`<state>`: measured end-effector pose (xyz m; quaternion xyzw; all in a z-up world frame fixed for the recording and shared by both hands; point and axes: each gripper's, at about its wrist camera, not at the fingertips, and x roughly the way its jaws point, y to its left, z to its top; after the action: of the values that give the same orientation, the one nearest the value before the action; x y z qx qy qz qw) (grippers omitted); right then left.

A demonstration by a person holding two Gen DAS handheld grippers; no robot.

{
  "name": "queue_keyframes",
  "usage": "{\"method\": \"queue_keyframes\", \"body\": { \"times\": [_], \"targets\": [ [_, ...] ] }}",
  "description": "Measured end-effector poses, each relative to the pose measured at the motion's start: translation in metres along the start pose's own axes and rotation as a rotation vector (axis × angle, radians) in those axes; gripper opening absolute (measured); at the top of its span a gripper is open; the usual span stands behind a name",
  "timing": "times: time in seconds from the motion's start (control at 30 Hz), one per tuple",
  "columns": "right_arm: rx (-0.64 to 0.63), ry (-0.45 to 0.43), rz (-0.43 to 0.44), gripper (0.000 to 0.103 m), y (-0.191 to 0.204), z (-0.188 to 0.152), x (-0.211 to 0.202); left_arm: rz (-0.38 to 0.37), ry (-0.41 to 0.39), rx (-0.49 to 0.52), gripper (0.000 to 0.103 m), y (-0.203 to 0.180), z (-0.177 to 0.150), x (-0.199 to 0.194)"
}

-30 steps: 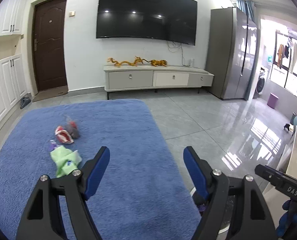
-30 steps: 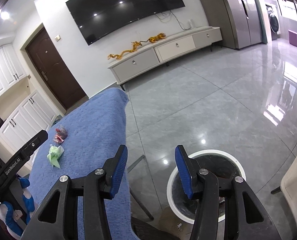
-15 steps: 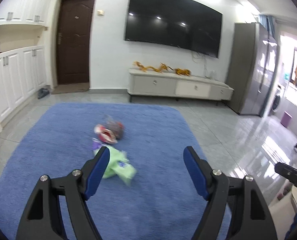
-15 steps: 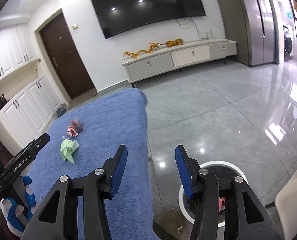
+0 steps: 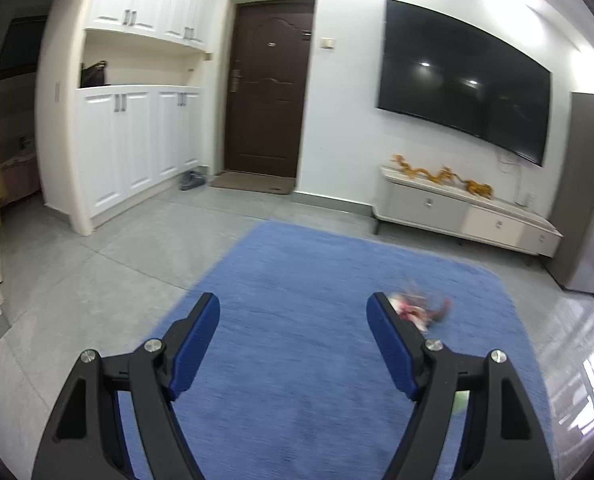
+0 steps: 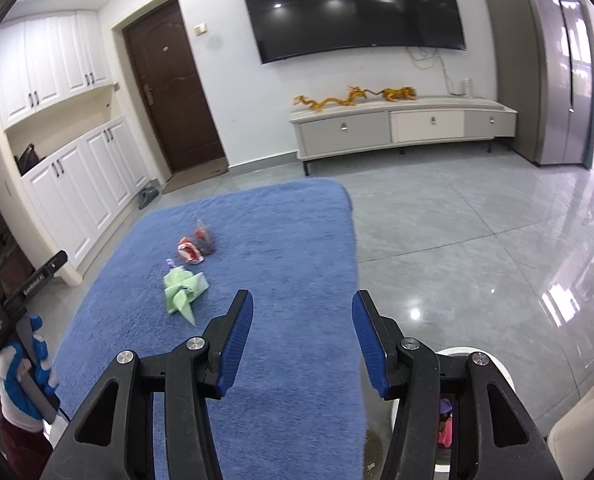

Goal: Collect trash
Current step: 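Return both open tools from the bin to the green and purple wrappers, then grasp the green printed bag with the right tool while the left tool grasps the purple wrapper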

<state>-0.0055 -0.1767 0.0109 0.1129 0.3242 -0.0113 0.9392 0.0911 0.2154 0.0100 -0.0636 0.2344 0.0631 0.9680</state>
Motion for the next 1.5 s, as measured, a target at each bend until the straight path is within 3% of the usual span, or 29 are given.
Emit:
{"method": "queue_keyframes", "body": {
  "times": [0.17,0.37,0.6,0.9,1.1,1.13,1.17,1.37,1.4,1.43,1.5],
  "targets": [
    [-0.031,0.013,0.035,0.051,0.016,0.008,0.017,-0.005,0.024,0.006,0.075,0.006,-0.002,0.011],
    [-0.05,0.041,0.087,0.052,0.026,0.019,0.053,-0.15,0.127,0.07,0.075,-0.034,-0.024,0.037],
    [-0.058,0.097,0.18,0.052,0.047,0.03,0.109,-0.243,0.238,0.093,0.075,-0.061,-0.035,0.078],
    [-0.136,0.224,0.358,0.054,0.104,0.0,0.176,-0.245,0.337,0.001,0.075,-0.056,-0.038,0.129],
    [-0.145,0.279,0.396,0.054,0.124,-0.014,0.216,-0.254,0.355,-0.013,0.075,-0.066,-0.039,0.145],
    [-0.146,0.292,0.399,0.051,0.125,-0.017,0.222,-0.257,0.36,-0.016,0.075,-0.067,-0.039,0.148],
    [-0.149,0.303,0.404,0.037,0.126,-0.02,0.227,-0.262,0.366,-0.02,0.075,-0.07,-0.039,0.152],
    [-0.164,0.284,0.434,0.027,0.12,-0.03,0.215,-0.306,0.395,0.002,0.075,-0.092,-0.042,0.164],
    [-0.159,0.278,0.44,0.023,0.117,-0.031,0.21,-0.316,0.404,0.012,0.075,-0.098,-0.044,0.166],
    [-0.157,0.277,0.435,0.011,0.113,-0.033,0.205,-0.324,0.414,0.02,0.075,-0.104,-0.046,0.168],
    [-0.159,0.277,0.411,0.01,0.106,-0.038,0.196,-0.339,0.441,0.031,0.074,-0.114,-0.052,0.173]
  ]
}}
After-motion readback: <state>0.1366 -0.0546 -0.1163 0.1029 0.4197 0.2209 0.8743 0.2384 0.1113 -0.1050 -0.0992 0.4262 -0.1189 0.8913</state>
